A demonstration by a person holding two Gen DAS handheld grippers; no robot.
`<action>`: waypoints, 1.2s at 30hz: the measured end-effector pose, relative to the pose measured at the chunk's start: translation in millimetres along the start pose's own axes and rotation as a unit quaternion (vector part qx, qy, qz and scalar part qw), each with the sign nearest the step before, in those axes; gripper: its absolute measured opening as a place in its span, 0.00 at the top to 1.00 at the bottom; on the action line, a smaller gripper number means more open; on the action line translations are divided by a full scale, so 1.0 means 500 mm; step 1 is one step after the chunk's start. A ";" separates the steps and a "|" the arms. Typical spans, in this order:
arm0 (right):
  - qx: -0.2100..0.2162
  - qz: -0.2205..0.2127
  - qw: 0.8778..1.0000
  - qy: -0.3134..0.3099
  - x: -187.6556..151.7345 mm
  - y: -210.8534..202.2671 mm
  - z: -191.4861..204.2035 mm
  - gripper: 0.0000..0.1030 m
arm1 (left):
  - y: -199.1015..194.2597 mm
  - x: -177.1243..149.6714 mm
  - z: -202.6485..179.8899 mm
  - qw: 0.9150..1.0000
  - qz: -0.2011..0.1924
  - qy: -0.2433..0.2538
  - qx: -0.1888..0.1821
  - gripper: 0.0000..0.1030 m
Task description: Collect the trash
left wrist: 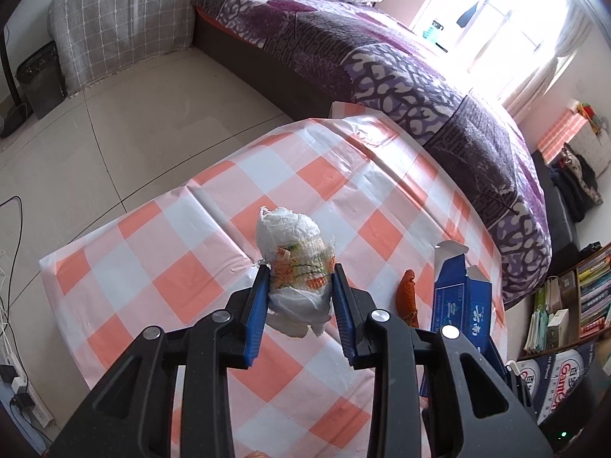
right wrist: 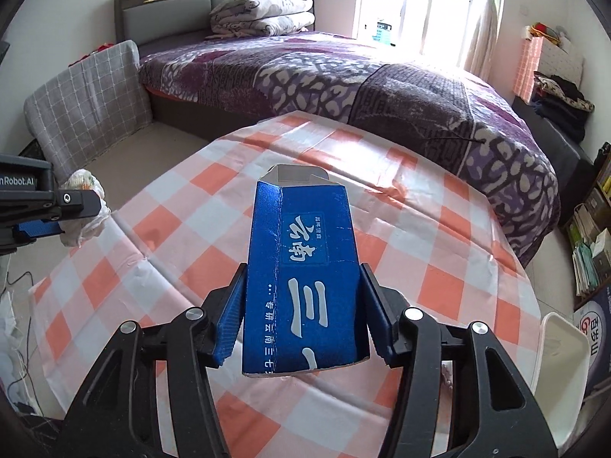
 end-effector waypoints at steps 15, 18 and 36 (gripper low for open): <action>-0.039 -0.016 0.992 0.122 -0.054 -0.053 -0.181 0.47 | -0.011 -0.050 -0.086 0.997 -0.055 0.045 0.025 0.69; -0.046 -0.015 0.989 0.138 -0.075 -0.054 -0.217 0.47 | -0.007 -0.062 -0.108 0.996 -0.062 0.053 0.027 0.69; -0.061 -0.008 0.975 0.214 -0.136 -0.064 -0.370 0.47 | 0.024 -0.133 -0.282 0.990 -0.057 0.128 0.014 0.69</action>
Point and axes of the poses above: each gripper's, at about its wrist camera, not at the fingertips, and y roughly the way its jaws point, z to its left, x to its top, the point moved 3 cm from there along y, roughly the way its jaws point, and after that the axes turned 11 degrees about z, right-handed, at the moved point
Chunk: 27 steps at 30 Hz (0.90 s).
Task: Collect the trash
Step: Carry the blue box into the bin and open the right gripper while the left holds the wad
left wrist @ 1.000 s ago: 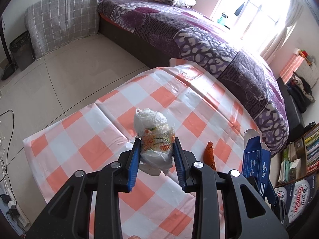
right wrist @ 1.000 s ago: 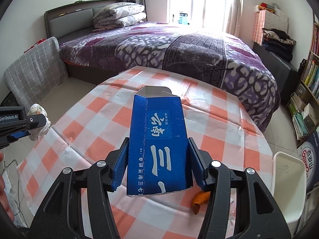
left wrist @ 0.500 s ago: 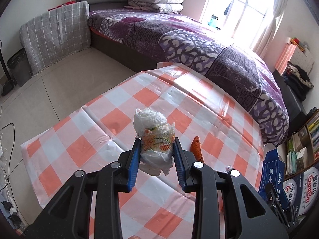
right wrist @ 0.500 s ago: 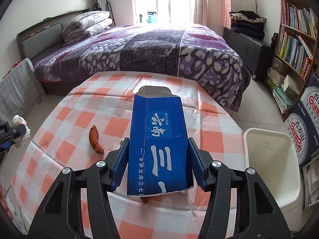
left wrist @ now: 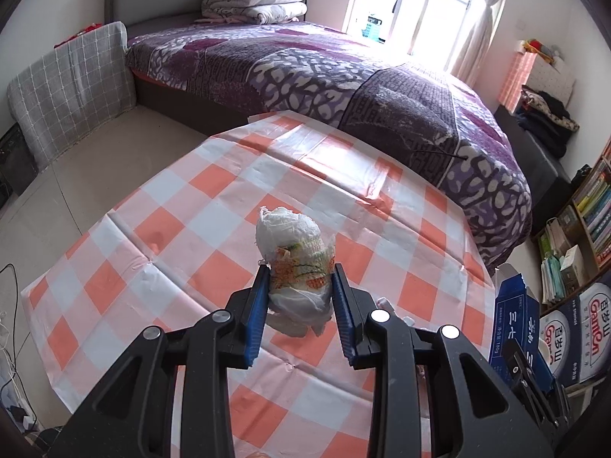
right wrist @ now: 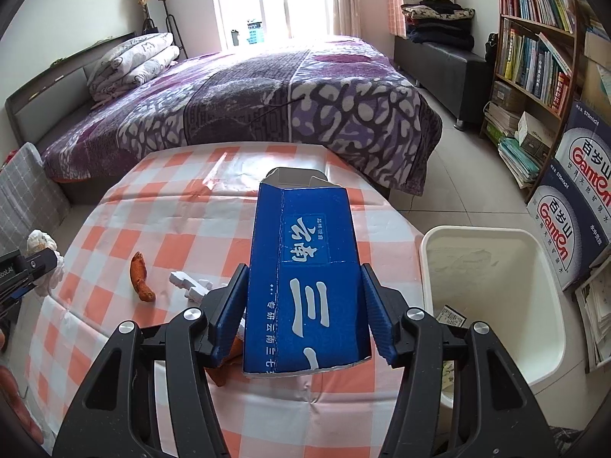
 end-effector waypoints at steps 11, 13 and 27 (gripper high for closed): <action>-0.025 -0.008 0.999 0.046 0.008 -0.018 -0.100 0.47 | -0.009 -0.022 -0.115 0.998 -0.002 0.052 -0.024 0.69; -0.032 -0.008 0.998 0.061 0.012 -0.020 -0.129 0.47 | -0.009 -0.028 -0.134 0.998 0.000 0.061 -0.028 0.69; -0.094 0.017 0.974 0.205 0.008 -0.030 -0.353 0.46 | -0.022 -0.076 -0.275 0.990 0.000 0.131 -0.053 0.69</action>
Point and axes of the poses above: each gripper's, at about its wrist camera, not at the fingertips, and y roughly the way its jaws point, z to its left, x to its top, the point moved 3 cm from there along y, roughly the way its jaws point, and after that the axes turned 11 degrees about z, right-handed, at the moved point
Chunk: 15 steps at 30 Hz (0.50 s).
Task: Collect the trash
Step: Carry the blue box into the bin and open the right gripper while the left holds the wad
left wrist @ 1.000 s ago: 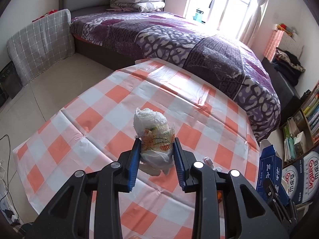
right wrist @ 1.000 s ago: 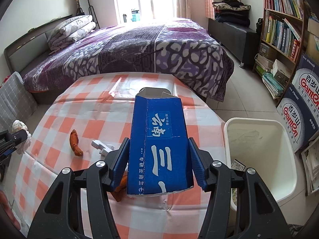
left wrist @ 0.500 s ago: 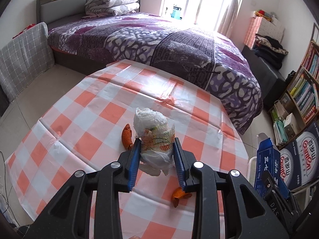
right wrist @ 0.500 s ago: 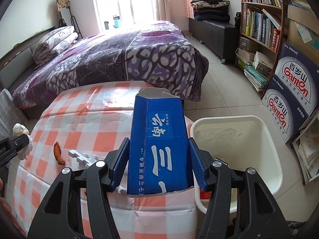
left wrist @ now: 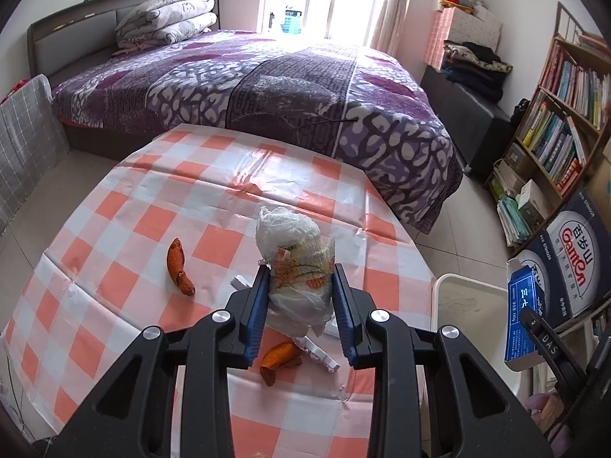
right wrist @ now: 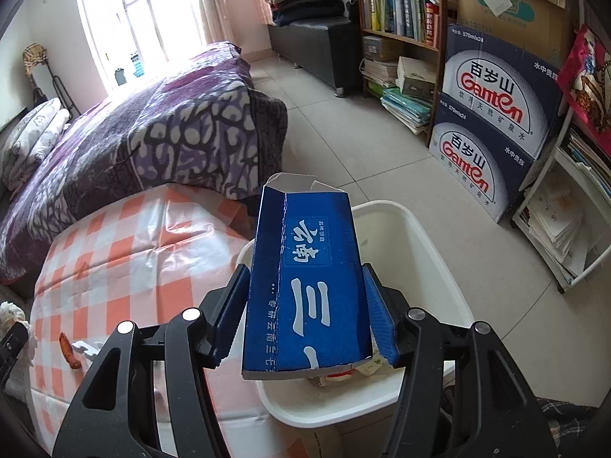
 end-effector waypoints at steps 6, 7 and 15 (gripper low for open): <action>-0.024 0.023 0.997 0.064 0.019 0.016 -0.093 0.42 | -0.001 -0.009 -0.065 1.000 0.001 0.026 -0.016 0.69; -0.027 0.024 0.997 0.072 0.021 0.017 -0.107 0.42 | -0.002 -0.010 -0.077 0.999 0.000 0.031 -0.020 0.69; -0.048 0.010 0.995 0.091 0.029 0.002 -0.173 0.18 | -0.007 -0.023 -0.182 0.996 0.004 0.070 -0.059 0.69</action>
Point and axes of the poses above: each gripper's, at about its wrist camera, not at the fingertips, and y roughly the way its jaws point, z to its left, x to its top, the point moved 3 cm from there along y, roughly the way its jaws point, and after that the axes turned 11 degrees about z, right-handed, at the moved point
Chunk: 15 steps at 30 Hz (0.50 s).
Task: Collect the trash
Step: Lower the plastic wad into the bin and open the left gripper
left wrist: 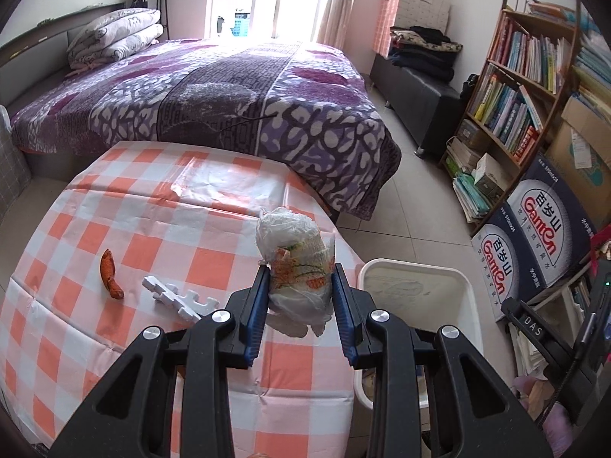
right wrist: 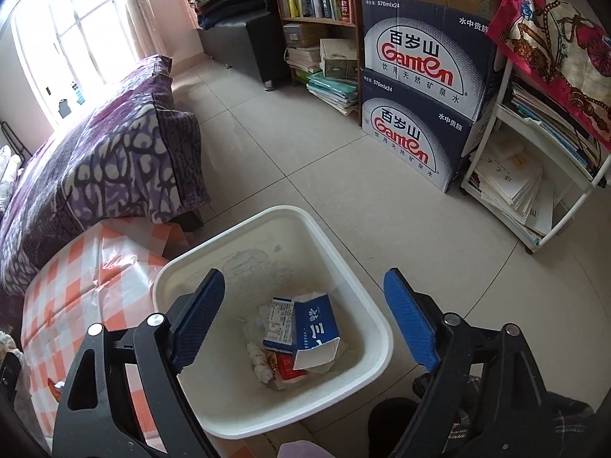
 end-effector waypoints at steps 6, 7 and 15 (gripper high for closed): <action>-0.009 -0.018 1.000 0.011 0.014 -0.019 -0.040 0.16 | 0.014 -0.005 -0.090 0.999 0.017 0.033 -0.038 0.69; -0.009 -0.021 1.000 0.016 0.016 -0.022 -0.049 0.16 | 0.016 -0.006 -0.106 0.998 0.020 0.039 -0.045 0.69; 0.004 -0.031 0.996 0.079 0.033 -0.039 -0.125 0.16 | 0.040 -0.018 -0.213 0.991 0.050 0.075 -0.100 0.69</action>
Point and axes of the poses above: each gripper's, at about its wrist camera, not at the fingertips, and y roughly the way its jaws point, z to its left, x to its top, the point moved 3 cm from there along y, roughly the way its jaws point, and after that the axes turned 11 degrees about z, right-handed, at the moved point
